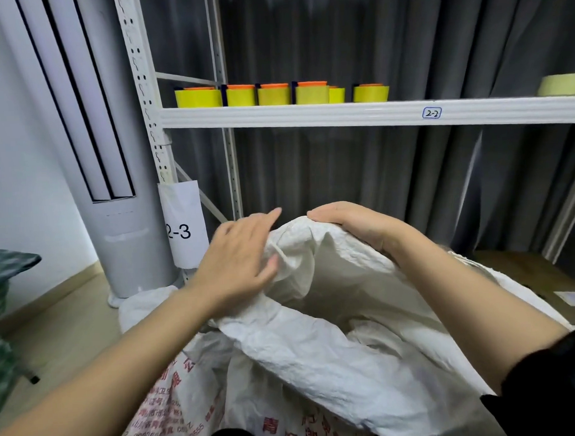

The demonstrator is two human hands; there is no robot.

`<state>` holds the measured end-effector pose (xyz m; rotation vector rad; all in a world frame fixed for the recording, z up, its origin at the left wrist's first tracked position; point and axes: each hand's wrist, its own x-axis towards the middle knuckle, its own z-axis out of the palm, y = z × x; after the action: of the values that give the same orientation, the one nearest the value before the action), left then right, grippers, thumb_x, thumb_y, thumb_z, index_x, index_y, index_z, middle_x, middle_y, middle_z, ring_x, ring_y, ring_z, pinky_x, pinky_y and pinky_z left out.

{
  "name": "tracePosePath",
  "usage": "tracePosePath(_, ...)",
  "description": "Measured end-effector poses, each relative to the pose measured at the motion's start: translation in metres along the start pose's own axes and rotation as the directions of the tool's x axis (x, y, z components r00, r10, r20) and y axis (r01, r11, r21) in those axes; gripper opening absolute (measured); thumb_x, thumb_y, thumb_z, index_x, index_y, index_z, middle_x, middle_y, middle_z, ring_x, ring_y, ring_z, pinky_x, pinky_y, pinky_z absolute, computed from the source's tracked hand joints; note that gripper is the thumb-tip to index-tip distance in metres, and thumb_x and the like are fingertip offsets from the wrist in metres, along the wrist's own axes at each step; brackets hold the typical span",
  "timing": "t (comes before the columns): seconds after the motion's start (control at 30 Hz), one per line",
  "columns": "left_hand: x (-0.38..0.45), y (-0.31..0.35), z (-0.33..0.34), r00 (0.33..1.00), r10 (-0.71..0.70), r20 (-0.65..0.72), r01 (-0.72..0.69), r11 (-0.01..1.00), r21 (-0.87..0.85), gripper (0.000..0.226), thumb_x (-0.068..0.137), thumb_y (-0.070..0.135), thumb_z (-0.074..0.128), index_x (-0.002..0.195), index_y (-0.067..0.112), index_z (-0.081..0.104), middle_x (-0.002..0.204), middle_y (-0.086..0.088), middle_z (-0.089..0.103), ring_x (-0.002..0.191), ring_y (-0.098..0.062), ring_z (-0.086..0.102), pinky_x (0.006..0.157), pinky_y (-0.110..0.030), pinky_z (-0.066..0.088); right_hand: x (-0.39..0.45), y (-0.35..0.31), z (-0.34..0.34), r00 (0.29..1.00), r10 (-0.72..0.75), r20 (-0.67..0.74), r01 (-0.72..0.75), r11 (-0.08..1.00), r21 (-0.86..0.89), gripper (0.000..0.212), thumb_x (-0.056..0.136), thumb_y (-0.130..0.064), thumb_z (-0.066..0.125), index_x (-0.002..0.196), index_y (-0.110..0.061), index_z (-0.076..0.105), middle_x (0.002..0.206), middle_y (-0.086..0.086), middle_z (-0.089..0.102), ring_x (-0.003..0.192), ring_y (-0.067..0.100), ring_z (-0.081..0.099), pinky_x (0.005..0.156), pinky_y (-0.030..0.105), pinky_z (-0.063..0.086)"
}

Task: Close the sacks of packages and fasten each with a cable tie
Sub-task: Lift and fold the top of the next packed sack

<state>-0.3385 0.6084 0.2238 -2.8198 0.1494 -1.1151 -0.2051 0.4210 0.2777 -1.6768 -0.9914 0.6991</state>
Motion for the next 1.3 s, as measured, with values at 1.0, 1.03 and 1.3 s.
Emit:
tracePosePath(1.0,0.048,0.007,0.005,0.884,-0.298,0.359,0.444,0.775,-0.45,0.039,0.1,0.038,0.032,0.067,0.018,0.033,0.064,0.005,0.041,0.067,-0.02,0.042,0.063,-0.035,0.033,-0.041,0.041,0.0,0.752,-0.633,-0.184,0.001,0.28,-0.96,0.032,0.098,-0.047,0.032,0.106,-0.027,0.055,0.096,-0.011,0.063,0.073,0.015,0.062,0.055,0.034,0.047)
tracePosePath(1.03,0.047,0.009,0.002,0.892,-0.292,0.346,0.419,0.822,-0.386,0.037,0.1,0.04,0.031,0.07,0.019,0.037,0.065,0.005,0.045,0.067,-0.019,0.045,0.063,-0.035,0.035,-0.039,0.04,-0.006,0.781,-0.578,-0.235,0.045,0.428,-0.903,0.025,0.099,-0.044,0.037,0.101,-0.028,0.056,0.093,-0.011,0.063,0.077,0.013,0.061,0.063,0.036,0.049)
tracePosePath(1.3,0.049,0.038,0.015,0.997,0.075,-0.013,-0.072,0.986,0.148,0.036,0.092,0.042,0.037,0.089,0.011,0.055,0.07,-0.002,0.052,0.054,-0.024,0.052,0.04,-0.033,0.038,-0.03,0.02,-0.012,0.952,-0.231,-0.199,0.165,0.94,-0.3,0.019,0.095,-0.031,0.057,0.093,-0.015,0.068,0.085,-0.006,0.067,0.079,0.006,0.06,0.076,0.028,0.046)
